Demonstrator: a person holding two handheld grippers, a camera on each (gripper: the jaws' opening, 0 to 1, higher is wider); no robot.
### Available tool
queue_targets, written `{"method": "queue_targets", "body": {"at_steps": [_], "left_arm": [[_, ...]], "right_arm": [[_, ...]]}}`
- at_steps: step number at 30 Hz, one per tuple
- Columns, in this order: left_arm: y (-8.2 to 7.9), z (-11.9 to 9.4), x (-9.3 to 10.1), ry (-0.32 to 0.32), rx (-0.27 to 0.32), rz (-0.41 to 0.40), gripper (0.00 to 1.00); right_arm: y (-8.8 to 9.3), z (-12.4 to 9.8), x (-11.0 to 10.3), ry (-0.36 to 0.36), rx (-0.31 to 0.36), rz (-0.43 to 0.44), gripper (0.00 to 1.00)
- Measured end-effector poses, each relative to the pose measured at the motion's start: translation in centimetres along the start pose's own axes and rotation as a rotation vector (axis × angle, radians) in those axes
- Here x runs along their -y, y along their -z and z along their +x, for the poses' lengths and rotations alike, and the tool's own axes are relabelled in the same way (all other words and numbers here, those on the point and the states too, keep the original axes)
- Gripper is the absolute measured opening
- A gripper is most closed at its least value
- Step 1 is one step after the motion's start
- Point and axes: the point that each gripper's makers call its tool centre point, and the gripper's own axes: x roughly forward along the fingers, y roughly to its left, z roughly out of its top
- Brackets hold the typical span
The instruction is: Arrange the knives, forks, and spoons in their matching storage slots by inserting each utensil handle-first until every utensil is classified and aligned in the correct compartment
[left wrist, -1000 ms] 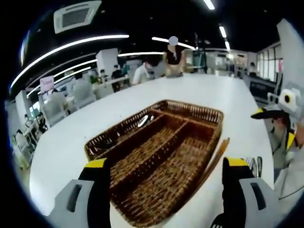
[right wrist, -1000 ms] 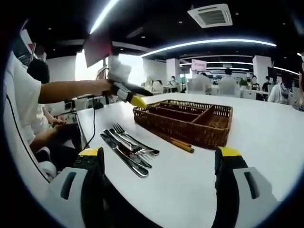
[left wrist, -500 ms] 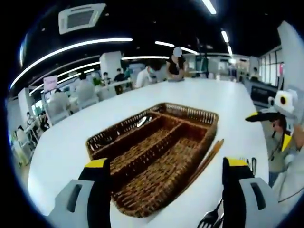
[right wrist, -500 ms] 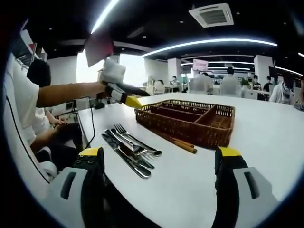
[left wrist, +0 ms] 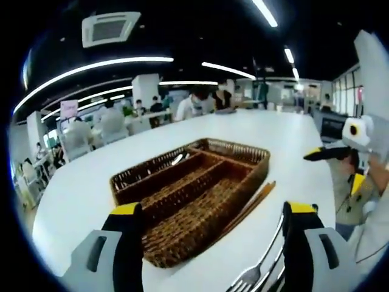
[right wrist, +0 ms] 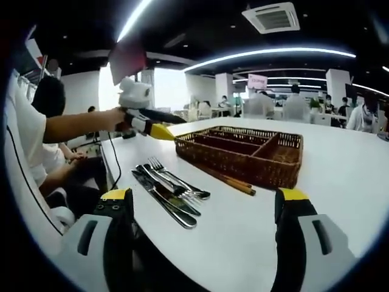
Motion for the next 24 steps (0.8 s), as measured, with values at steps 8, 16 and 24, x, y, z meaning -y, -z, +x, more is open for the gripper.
{"method": "queue_targets", "body": {"at_steps": [8, 16, 24], "left_arm": [[0.8, -0.8, 0.4, -0.016, 0.006, -0.009, 0.97], [1.6, -1.6, 1.0, -0.044, 0.022, -0.046, 0.95], [2.3, -2.0, 1.0, -0.057, 0.02, -0.044, 0.97]], "right_arm": [[-0.2, 0.0, 0.1, 0.005, -0.002, -0.005, 1.0], [-0.4, 0.1, 0.4, 0.014, 0.002, 0.002, 1.0], [-0.2, 0.3, 0.2, 0.006, -0.006, -0.003, 1.0]]}}
